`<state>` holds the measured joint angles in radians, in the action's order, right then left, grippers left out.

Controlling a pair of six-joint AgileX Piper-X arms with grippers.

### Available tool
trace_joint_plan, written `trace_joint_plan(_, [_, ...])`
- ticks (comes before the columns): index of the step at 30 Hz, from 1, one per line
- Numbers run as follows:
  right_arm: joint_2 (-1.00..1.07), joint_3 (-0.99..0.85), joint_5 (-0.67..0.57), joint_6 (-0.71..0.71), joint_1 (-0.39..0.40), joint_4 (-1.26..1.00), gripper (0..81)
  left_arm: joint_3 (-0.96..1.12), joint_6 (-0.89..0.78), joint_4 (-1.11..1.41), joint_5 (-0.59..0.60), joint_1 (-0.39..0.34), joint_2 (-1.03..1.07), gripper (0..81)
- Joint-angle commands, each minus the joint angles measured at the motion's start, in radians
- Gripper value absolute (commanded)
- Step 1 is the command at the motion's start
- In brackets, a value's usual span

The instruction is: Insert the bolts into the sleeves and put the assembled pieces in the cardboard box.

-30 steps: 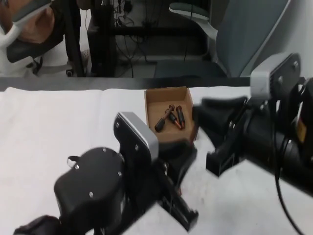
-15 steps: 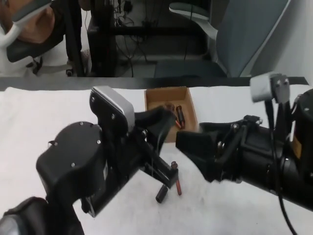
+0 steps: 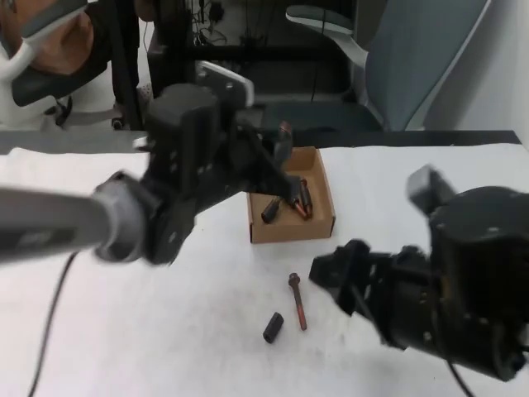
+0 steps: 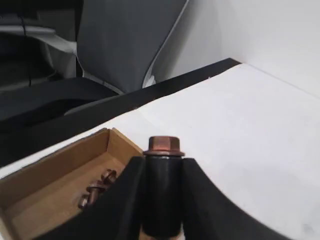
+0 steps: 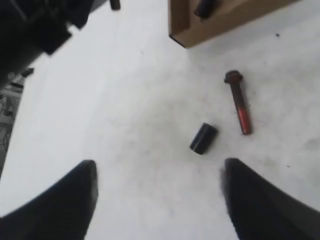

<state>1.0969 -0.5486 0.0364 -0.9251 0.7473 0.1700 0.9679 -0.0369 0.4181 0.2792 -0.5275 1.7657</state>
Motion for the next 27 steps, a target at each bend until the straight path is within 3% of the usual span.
trace_joint_plan(1, [0.094,-0.055,-0.036,-0.017,0.001,-0.004,65.9,0.131,0.000,-0.090,0.042,0.005,0.093,1.7])
trace_joint_plan(7, [0.329,-0.206,-0.093,-0.017,0.008,0.010,65.9,0.321,0.000,-0.198,0.044,0.010,0.274,1.7])
trace_joint_plan(13, [0.481,-0.334,-0.105,-0.011,0.016,0.167,65.9,0.432,0.000,-0.194,0.026,0.024,0.395,1.7])
trace_joint_plan(14, [0.529,-0.353,-0.094,-0.011,0.019,0.169,65.9,0.477,-0.027,-0.194,0.021,0.037,0.430,4.6])
trace_joint_plan(16, [0.563,-0.365,-0.095,-0.019,0.020,0.179,65.9,0.498,-0.097,-0.199,0.023,0.057,0.435,19.0])
trace_joint_plan(20, [0.616,-0.381,-0.102,-0.053,0.020,0.225,65.9,0.493,-0.362,-0.197,0.078,0.120,0.404,70.0])
trace_joint_plan(22, [0.631,-0.387,-0.083,-0.057,0.020,0.237,65.1,0.493,-0.440,-0.237,0.186,0.160,0.381,70.0])
trace_joint_plan(25, [0.636,-0.389,-0.017,-0.063,0.020,0.241,50.1,0.493,-0.456,-0.301,0.348,0.216,0.349,70.0])
trace_joint_plan(27, [0.636,-0.394,0.014,-0.063,0.020,0.237,44.4,0.493,-0.442,-0.357,0.417,0.251,0.328,70.0])
